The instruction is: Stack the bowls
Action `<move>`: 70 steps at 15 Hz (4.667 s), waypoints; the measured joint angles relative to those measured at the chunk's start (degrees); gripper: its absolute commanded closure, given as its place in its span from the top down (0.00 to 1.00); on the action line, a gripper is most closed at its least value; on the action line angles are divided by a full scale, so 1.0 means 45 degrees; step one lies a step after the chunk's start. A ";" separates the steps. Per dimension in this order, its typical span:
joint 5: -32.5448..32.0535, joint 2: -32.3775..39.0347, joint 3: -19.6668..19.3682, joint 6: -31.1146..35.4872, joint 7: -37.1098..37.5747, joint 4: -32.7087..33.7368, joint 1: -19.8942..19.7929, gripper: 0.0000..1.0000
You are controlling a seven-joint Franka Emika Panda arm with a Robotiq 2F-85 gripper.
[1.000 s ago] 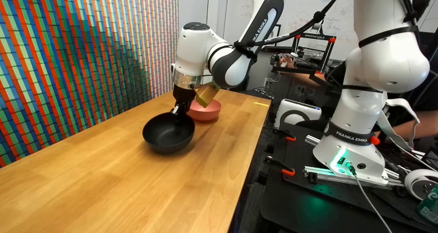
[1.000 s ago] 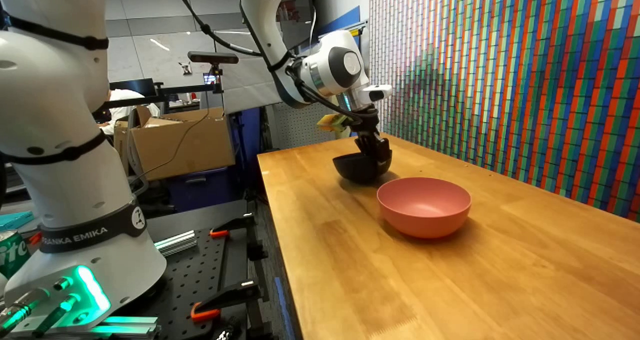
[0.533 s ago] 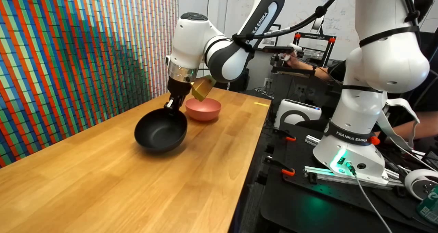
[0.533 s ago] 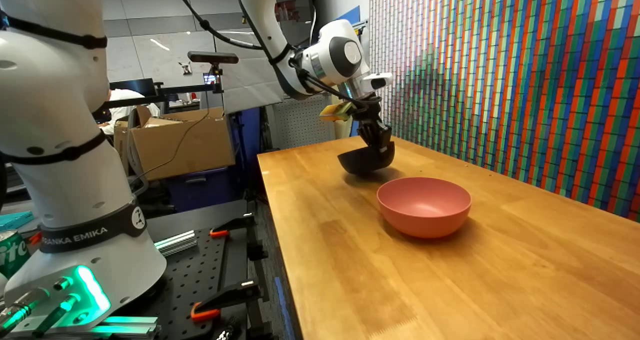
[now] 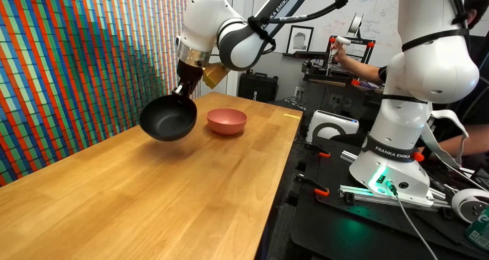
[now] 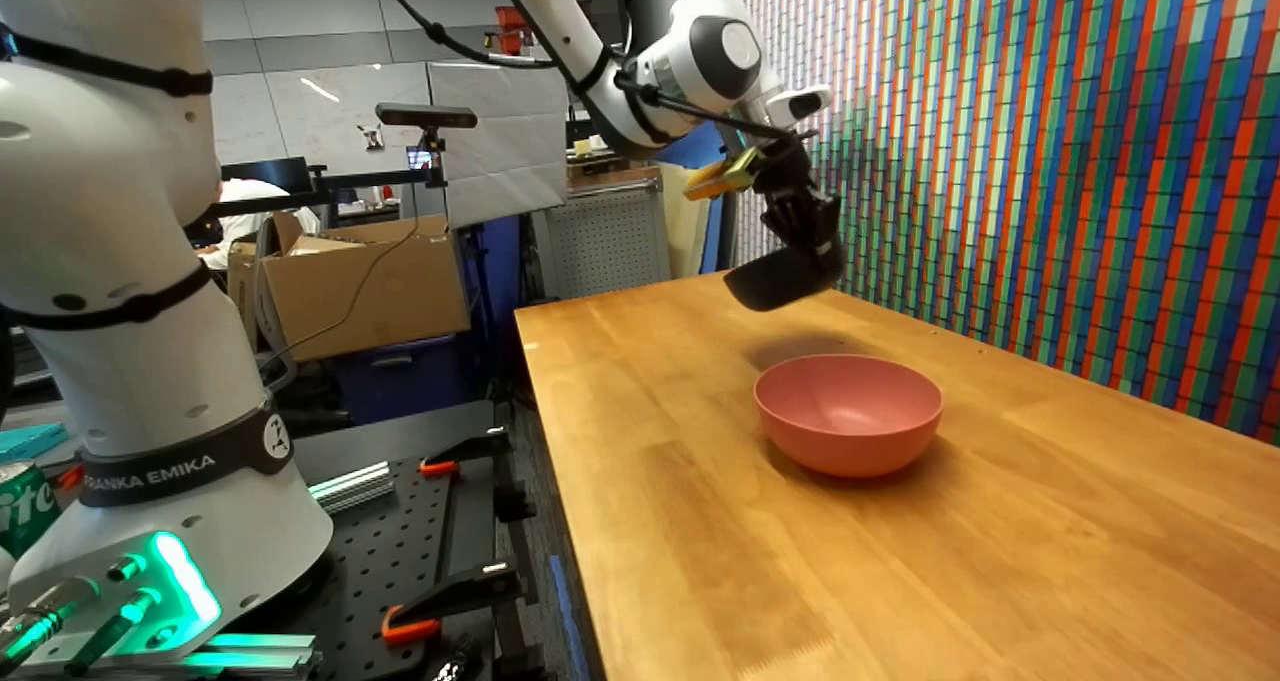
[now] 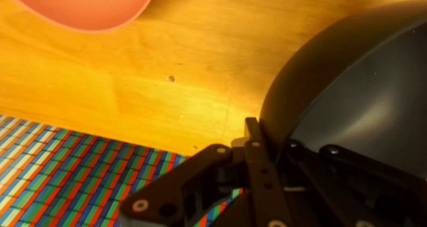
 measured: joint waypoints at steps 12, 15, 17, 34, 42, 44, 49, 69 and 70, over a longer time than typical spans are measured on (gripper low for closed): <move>0.0835 -0.2074 -0.2633 -0.3678 -0.2252 0.0810 -0.1591 0.05; 0.2531 -0.2380 -0.2645 -0.3922 -0.3297 0.0488 -0.2307 0.05; 0.3911 -0.2495 -0.2643 -0.3959 -0.3948 0.0200 -0.2640 0.05; 0.7608 -0.4060 -0.2494 -0.1969 -0.7115 -0.3930 -0.3088 0.04; 0.7549 -0.3792 -0.2155 0.1097 -0.7116 -0.5160 -0.3027 0.04; 0.7549 -0.3586 -0.2156 0.1530 -0.7115 -0.5190 -0.3027 0.04; 0.7549 -0.3057 -0.2178 0.2253 -0.7093 -0.5135 -0.3029 0.55; 0.7344 -0.1948 -0.0266 -0.4714 -0.7533 0.0393 -0.1670 1.00; 0.6925 -0.1782 -0.0268 -0.5134 -0.7533 0.0854 -0.1616 1.00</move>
